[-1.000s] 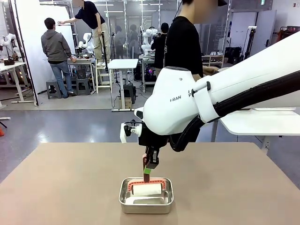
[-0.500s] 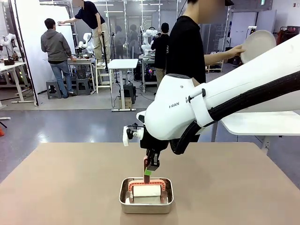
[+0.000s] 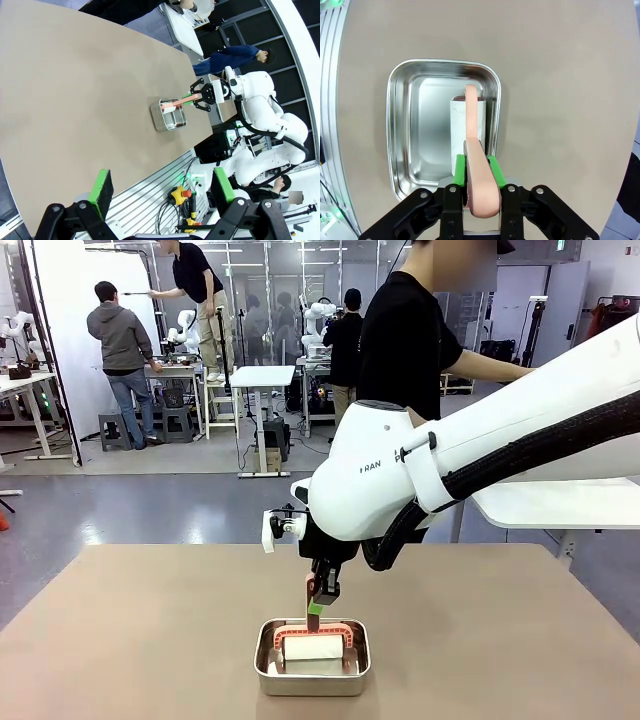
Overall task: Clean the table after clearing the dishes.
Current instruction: Place the Lint Roller back on top of the Airtight Container.
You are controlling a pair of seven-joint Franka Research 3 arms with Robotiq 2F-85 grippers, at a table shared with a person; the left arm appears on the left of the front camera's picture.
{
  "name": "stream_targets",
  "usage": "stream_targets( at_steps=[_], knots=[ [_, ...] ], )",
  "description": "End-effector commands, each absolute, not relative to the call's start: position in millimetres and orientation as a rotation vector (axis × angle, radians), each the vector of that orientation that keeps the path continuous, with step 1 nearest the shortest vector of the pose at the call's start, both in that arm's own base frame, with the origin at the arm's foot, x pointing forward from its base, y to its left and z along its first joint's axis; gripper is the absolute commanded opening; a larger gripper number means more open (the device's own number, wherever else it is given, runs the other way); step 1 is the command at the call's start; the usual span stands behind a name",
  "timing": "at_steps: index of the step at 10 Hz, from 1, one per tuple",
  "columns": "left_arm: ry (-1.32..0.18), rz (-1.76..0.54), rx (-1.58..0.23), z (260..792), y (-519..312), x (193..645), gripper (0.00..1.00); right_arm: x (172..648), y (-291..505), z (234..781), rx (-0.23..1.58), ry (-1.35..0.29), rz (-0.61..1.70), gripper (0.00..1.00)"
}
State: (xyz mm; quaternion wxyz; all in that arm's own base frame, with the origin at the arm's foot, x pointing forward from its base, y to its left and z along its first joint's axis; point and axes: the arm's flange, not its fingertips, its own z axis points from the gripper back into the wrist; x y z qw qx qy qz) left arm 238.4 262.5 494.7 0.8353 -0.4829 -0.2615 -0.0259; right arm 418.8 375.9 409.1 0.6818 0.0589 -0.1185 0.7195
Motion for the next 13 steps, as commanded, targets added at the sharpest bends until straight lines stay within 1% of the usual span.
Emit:
stream_targets(
  at_steps=[1,3,4,5,6,7,8,10,11,12,13],
  knots=[
    [-0.573,-0.062,-1.038,496.4,263.5,237.0,1.00,423.1,369.3,387.5,0.104,-0.224,1.627,0.22],
    [-0.573,-0.062,-1.038,496.4,263.5,237.0,1.00,422.7,367.2,392.1,0.108,-0.224,1.619,0.22],
    [-0.573,-0.062,-1.038,496.4,263.5,237.0,1.00,422.4,366.9,399.0,0.100,-0.226,1.612,0.45],
    [-0.573,-0.062,-1.038,496.4,263.5,237.0,1.00,422.5,366.1,401.6,0.099,-0.216,1.613,0.50],
    [-0.573,-0.062,-1.038,496.4,263.5,237.0,1.00,422.1,365.8,404.9,0.096,-0.210,1.608,0.75],
    [-0.573,-0.062,-1.038,496.4,263.5,237.0,1.00,421.1,364.9,409.7,0.085,-0.210,1.606,0.81],
    [-0.573,-0.062,-1.038,496.4,263.5,237.0,1.00,420.1,363.8,417.8,0.094,-0.219,1.590,1.00],
    [-0.573,-0.062,-1.038,496.4,263.5,237.0,1.00,416.7,368.5,429.4,0.089,-0.206,1.582,1.00],
    [-0.573,-0.062,-1.038,496.4,263.5,237.0,1.00,416.8,370.0,433.1,0.091,-0.198,1.568,0.96],
    [-0.573,-0.062,-1.038,496.4,263.5,237.0,1.00,416.9,370.2,438.1,0.085,-0.193,1.533,1.00],
    [-0.573,-0.062,-1.038,496.4,263.5,237.0,1.00,415.3,370.7,443.6,0.078,-0.188,1.528,1.00]
  ],
)
